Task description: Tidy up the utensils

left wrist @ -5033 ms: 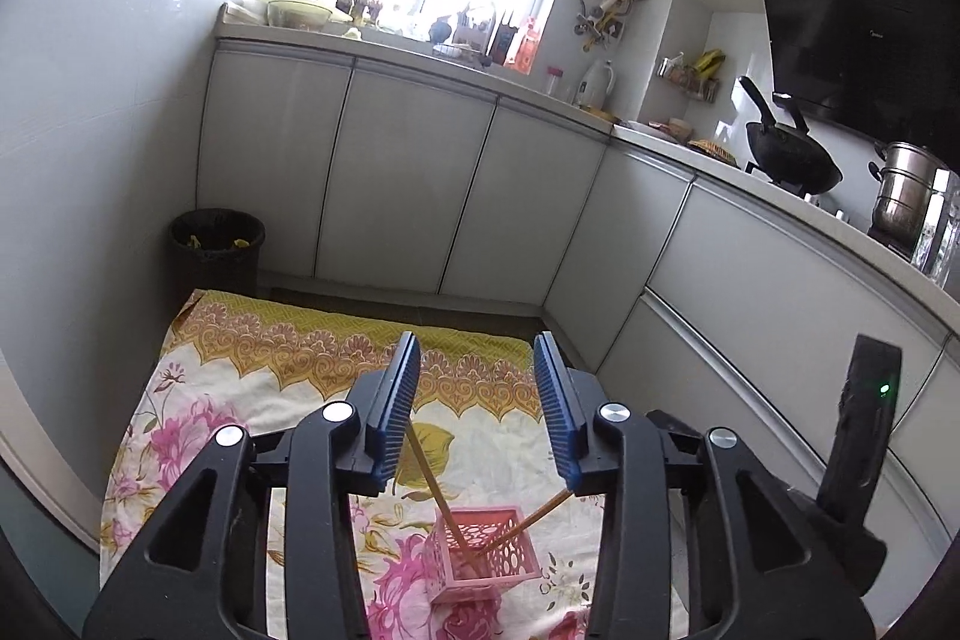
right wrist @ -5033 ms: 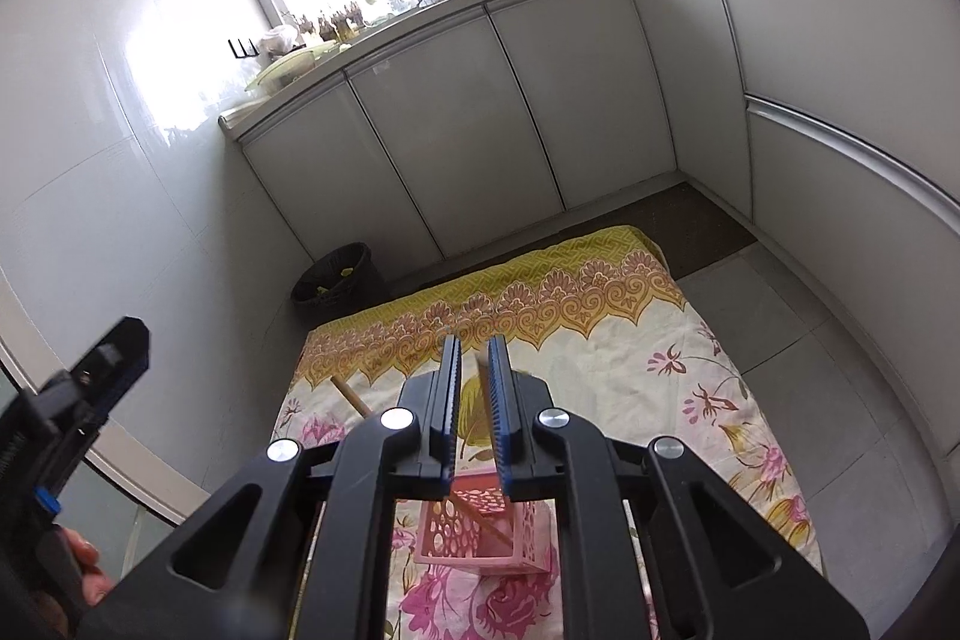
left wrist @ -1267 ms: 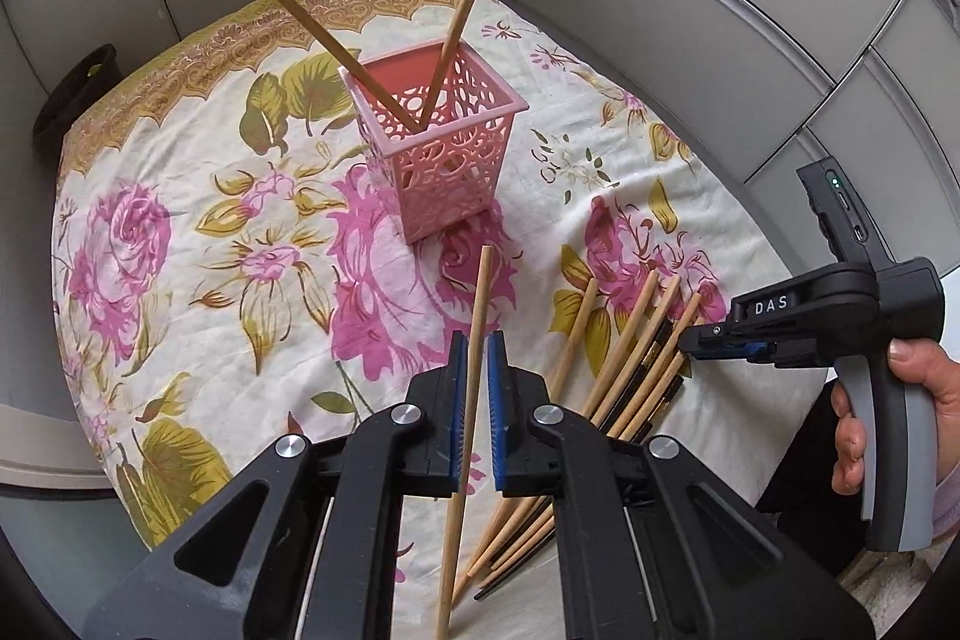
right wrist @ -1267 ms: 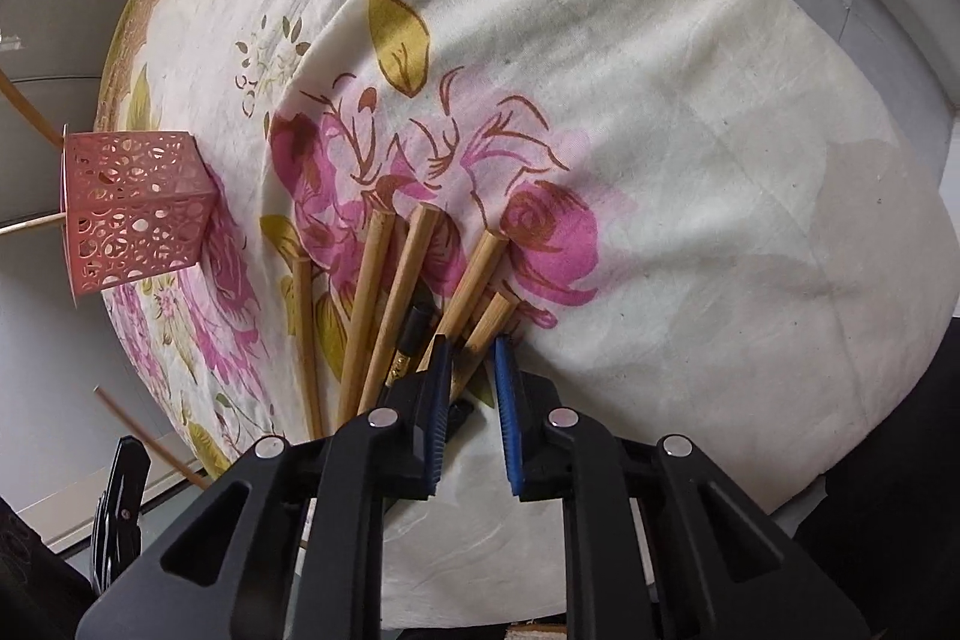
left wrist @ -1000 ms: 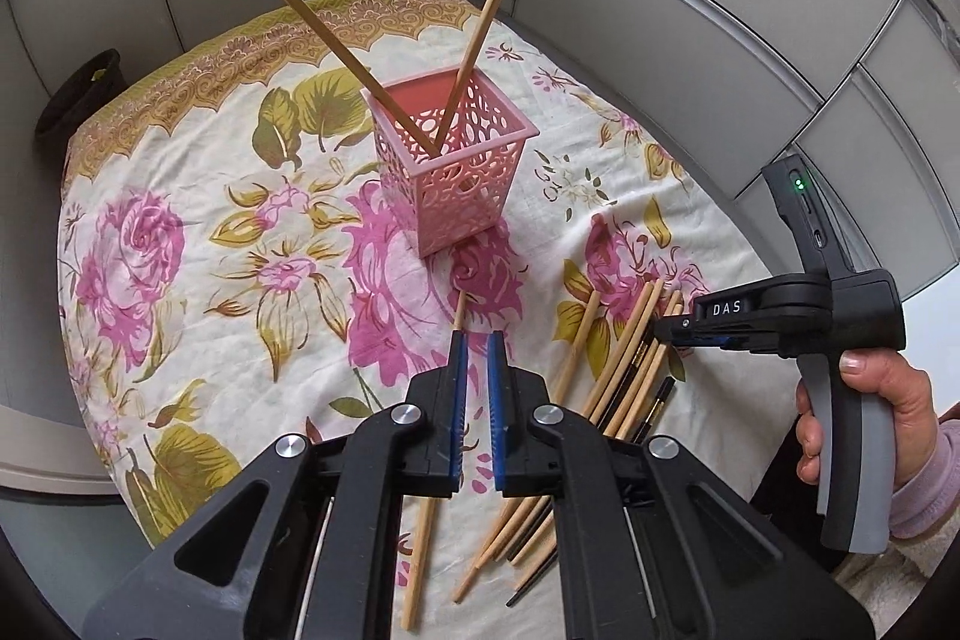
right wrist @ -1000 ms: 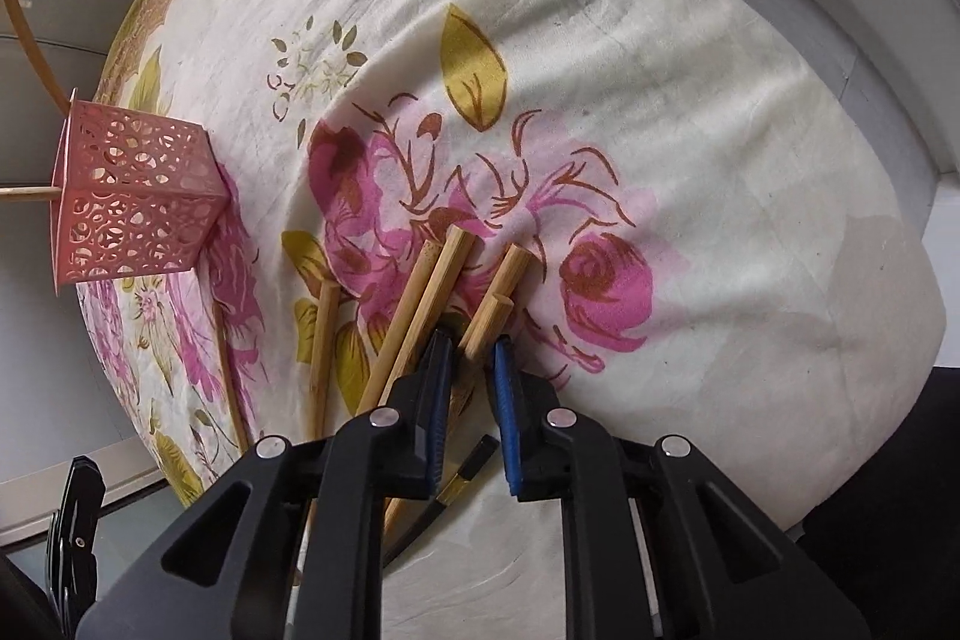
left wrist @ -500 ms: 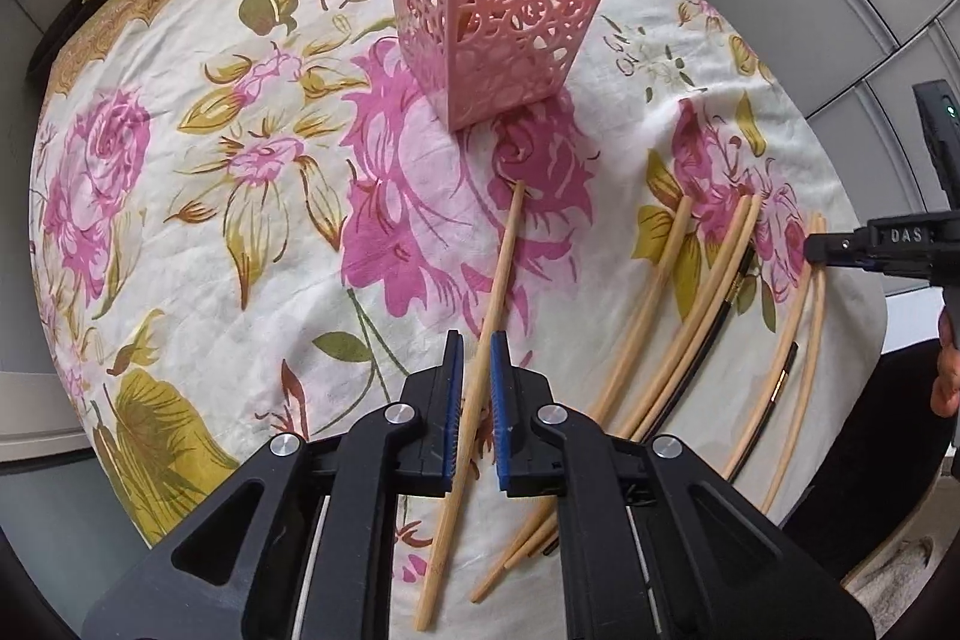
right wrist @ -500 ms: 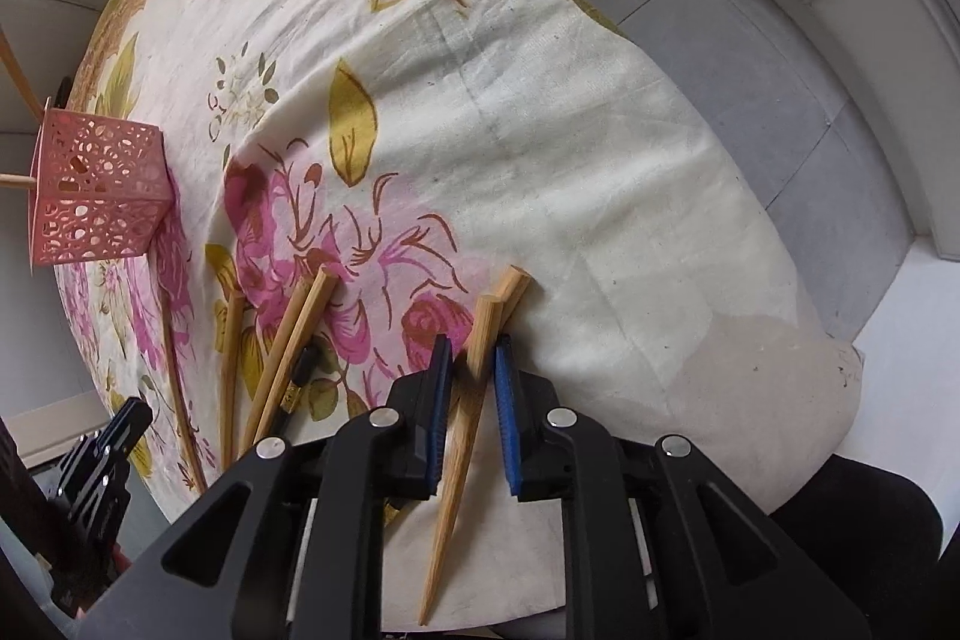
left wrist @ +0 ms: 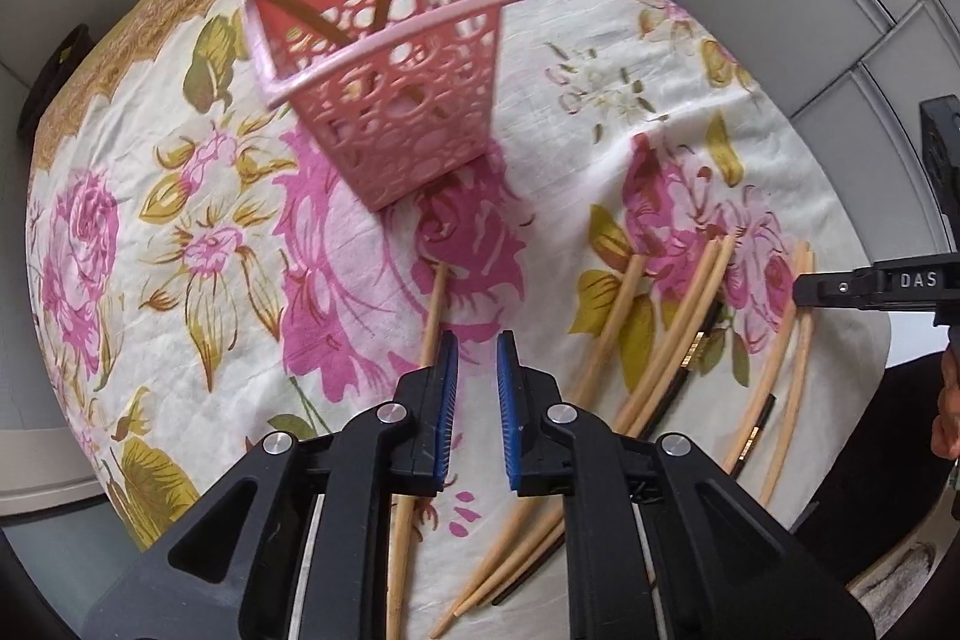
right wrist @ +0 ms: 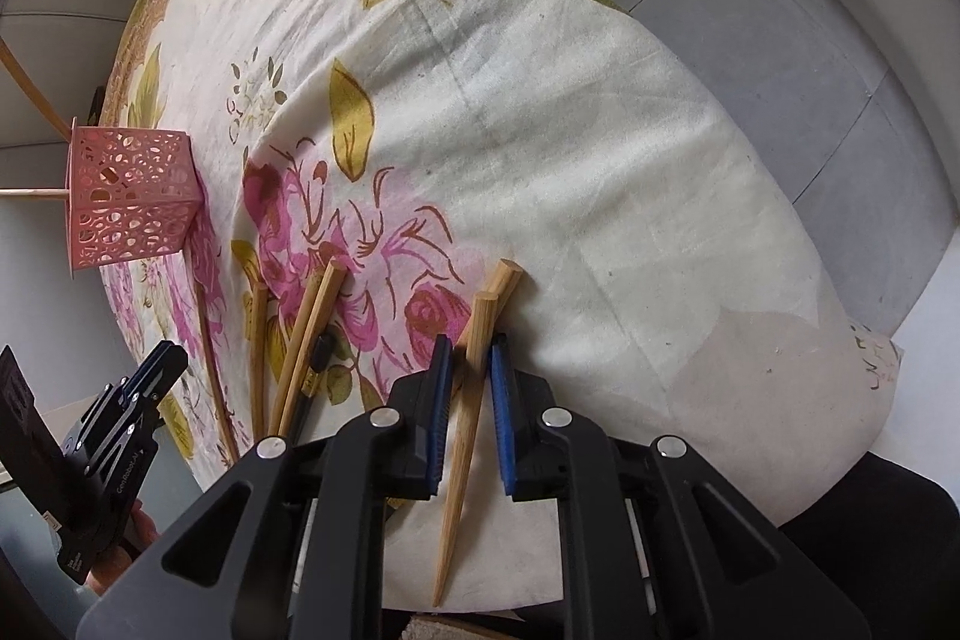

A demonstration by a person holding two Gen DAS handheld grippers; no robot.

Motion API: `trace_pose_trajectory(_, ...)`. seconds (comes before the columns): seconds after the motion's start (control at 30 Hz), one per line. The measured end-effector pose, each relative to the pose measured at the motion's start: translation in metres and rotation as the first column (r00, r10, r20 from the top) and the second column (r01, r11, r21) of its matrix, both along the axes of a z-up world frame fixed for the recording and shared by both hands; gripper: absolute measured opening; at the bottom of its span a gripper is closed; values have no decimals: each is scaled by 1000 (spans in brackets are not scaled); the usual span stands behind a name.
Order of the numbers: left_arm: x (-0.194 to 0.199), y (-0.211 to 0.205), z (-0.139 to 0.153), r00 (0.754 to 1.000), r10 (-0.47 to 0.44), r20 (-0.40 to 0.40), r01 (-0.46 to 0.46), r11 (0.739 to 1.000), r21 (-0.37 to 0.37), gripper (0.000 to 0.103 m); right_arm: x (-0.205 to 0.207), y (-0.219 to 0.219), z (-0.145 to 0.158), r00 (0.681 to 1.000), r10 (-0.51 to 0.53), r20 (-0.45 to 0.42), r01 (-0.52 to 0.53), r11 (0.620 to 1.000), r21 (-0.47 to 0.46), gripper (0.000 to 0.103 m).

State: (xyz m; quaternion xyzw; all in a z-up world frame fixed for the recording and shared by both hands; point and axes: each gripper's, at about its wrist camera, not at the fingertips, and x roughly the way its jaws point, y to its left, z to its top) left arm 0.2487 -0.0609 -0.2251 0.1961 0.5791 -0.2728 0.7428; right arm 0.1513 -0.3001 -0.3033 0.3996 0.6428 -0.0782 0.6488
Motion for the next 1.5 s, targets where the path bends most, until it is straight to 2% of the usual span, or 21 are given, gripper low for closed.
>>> trace_pose_trajectory(0.03, -5, -8, 5, 1000, -25, 6, 25, 1000, -8, 14, -3, 0, -1, 1000, 1, 3, -1, 1000, 26, 19)
trace_pose_trajectory(0.17, -28, -39, 20, 993, -115, 30, 115, 993, -19, 18, -18, -9, -3, 999, -14, 41, 11, 998, 65, 20)
trace_pose_trajectory(0.23, -38, -50, 25, 989, -140, 42, 141, 990, -19, 19, -22, -10, -4, 998, -26, 48, 23, 998, 65, 14)
trace_pose_trajectory(0.3, -47, -59, 30, 986, -159, 44, 160, 987, -17, 19, -26, -13, -5, 998, -27, 59, 23, 997, 76, 14)
trace_pose_trajectory(0.37, -49, -64, 32, 985, -163, 50, 164, 986, -11, 21, -29, -14, -5, 998, -30, 61, 26, 997, 66, 8)
trace_pose_trajectory(0.47, -51, -77, 30, 984, -175, 41, 175, 984, -11, 21, -31, -16, -2, 997, -27, 78, 25, 999, 24, 8)
trace_pose_trajectory(0.57, -56, -96, 24, 979, -200, 26, 200, 980, 3, 21, -38, -29, 0, 996, -50, 72, 50, 999, -6, 8)
trace_pose_trajectory(0.8, -66, -154, -16, 961, -258, -103, 260, 966, 4, 21, -58, -57, 3, 997, -66, 47, 67, 998, -15, 9)
trace_pose_trajectory(0.87, -70, -168, -31, 957, -264, -117, 271, 961, 48, 21, -65, -63, 1, 996, -78, 41, 78, 997, -5, 9)
trace_pose_trajectory(0.93, -70, -176, -31, 955, -272, -121, 277, 961, 22, 23, -71, -70, -2, 995, -92, 33, 92, 996, 10, 9)
trace_pose_trajectory(0.97, -70, -179, -32, 954, -273, -125, 280, 959, 36, 23, -73, -72, -4, 995, -97, 34, 96, 995, 17, 9)
trace_pose_trajectory(1.13, -79, -189, -40, 943, -317, -101, 326, 940, 100, 22, -72, -72, -5, 995, -94, 41, 93, 995, 24, 9)
trace_pose_trajectory(1.17, -79, -190, -40, 943, -319, -98, 328, 940, 98, 17, -72, -72, -5, 995, -96, 41, 95, 995, 25, 9)
trace_pose_trajectory(1.2, -79, -189, -40, 943, -322, -89, 329, 940, 93, 8, -72, -72, -5, 995, -96, 42, 95, 995, 25, 9)
trace_pose_trajectory(1.33, -77, -180, -38, 953, -297, -57, 300, 952, 59, 6, -70, -67, -2, 996, -85, 42, 85, 996, -10, 9)
trace_pose_trajectory(1.5, -65, -146, -11, 972, -235, 5, 235, 972, -22, 6, -60, -58, 1, 993, -109, 33, 111, 993, -46, 10)
